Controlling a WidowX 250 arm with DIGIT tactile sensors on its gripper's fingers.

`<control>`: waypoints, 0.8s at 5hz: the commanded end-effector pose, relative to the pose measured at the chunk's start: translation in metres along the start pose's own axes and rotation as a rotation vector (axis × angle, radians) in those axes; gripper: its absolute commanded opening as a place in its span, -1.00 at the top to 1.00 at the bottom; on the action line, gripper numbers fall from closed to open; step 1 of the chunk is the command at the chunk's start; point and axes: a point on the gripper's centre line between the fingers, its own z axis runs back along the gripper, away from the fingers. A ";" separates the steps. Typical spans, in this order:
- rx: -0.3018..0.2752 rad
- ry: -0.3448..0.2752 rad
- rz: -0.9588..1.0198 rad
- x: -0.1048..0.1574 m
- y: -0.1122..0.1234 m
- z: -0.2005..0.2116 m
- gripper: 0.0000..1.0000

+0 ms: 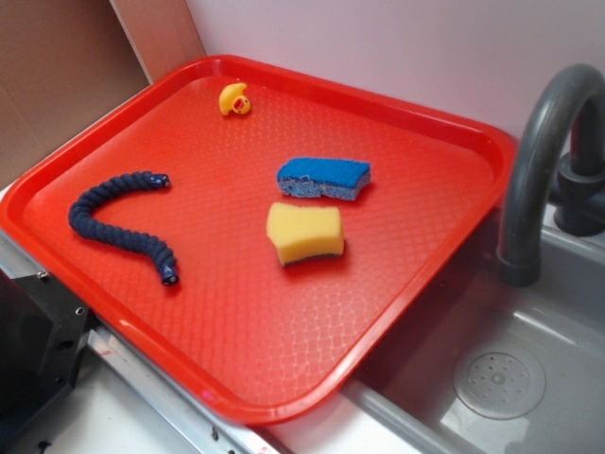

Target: Grab the green sponge.

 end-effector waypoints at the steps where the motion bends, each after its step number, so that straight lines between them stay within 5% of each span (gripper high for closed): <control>1: 0.000 0.000 0.000 0.000 0.000 0.000 -1.00; 4: -0.009 -0.080 -0.346 0.078 -0.040 -0.053 -1.00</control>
